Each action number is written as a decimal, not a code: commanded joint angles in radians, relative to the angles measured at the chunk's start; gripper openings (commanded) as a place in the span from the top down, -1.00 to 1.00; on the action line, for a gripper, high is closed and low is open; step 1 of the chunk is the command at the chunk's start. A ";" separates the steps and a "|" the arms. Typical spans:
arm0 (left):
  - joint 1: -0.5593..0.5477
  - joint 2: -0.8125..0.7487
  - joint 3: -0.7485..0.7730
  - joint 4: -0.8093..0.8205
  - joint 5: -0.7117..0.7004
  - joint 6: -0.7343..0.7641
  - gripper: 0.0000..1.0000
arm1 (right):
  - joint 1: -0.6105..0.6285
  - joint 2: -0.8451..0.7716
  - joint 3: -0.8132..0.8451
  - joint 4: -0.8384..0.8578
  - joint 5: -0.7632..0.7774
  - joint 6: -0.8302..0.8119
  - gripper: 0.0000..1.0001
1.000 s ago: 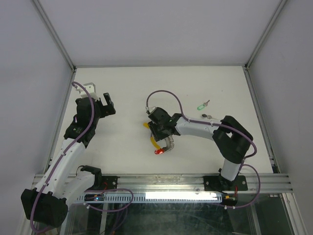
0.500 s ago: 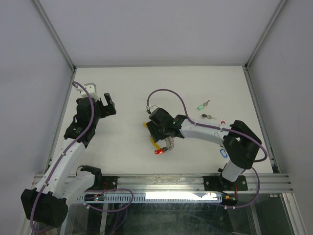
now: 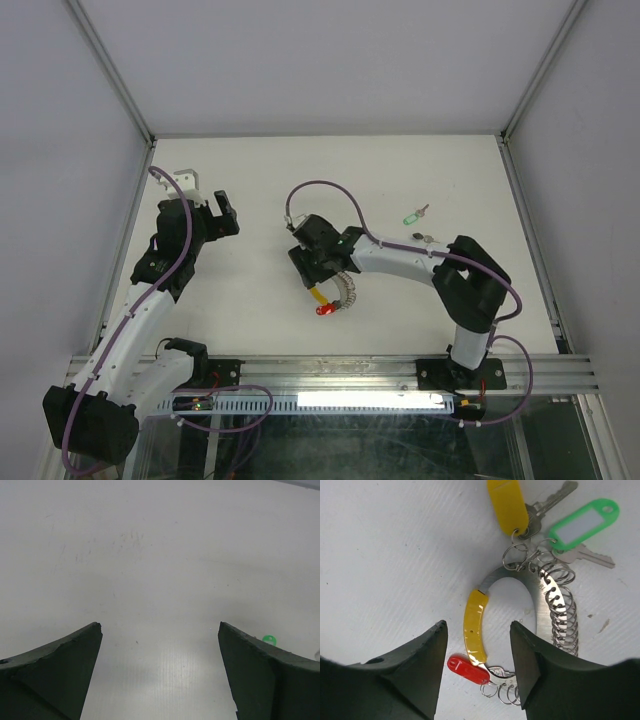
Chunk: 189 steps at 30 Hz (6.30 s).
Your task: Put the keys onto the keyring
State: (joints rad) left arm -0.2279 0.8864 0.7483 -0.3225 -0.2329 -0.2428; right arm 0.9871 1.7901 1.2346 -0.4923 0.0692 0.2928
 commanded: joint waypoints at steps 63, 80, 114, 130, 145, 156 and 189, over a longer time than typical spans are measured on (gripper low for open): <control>-0.029 0.128 0.055 0.027 0.204 -0.057 -0.94 | -0.478 -0.344 -0.261 0.063 0.032 0.159 -0.12; -0.071 0.194 0.078 0.002 0.224 0.049 -0.86 | -0.563 -0.178 -0.173 0.135 -0.125 0.126 0.26; -0.097 0.043 0.042 -0.028 0.210 0.057 -0.85 | -0.370 -0.045 -0.059 0.005 0.228 0.178 0.16; -0.098 0.095 0.050 -0.029 0.193 0.065 -0.85 | -0.452 0.042 0.047 -0.090 0.213 0.169 0.27; -0.097 0.117 0.051 -0.043 0.174 0.064 -0.84 | -0.462 0.077 0.033 -0.089 0.096 0.156 0.29; -0.098 0.107 0.049 -0.047 0.132 0.069 -0.84 | -0.469 -0.018 -0.032 -0.110 0.098 0.140 0.45; -0.095 0.138 0.065 -0.049 0.110 0.081 -0.84 | -0.511 0.031 0.040 -0.073 -0.032 0.105 0.48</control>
State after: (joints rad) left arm -0.3153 1.0340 0.7773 -0.3862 -0.1051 -0.1787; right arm 0.4812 1.8038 1.2240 -0.5945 0.0727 0.4206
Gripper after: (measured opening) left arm 0.919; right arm 0.261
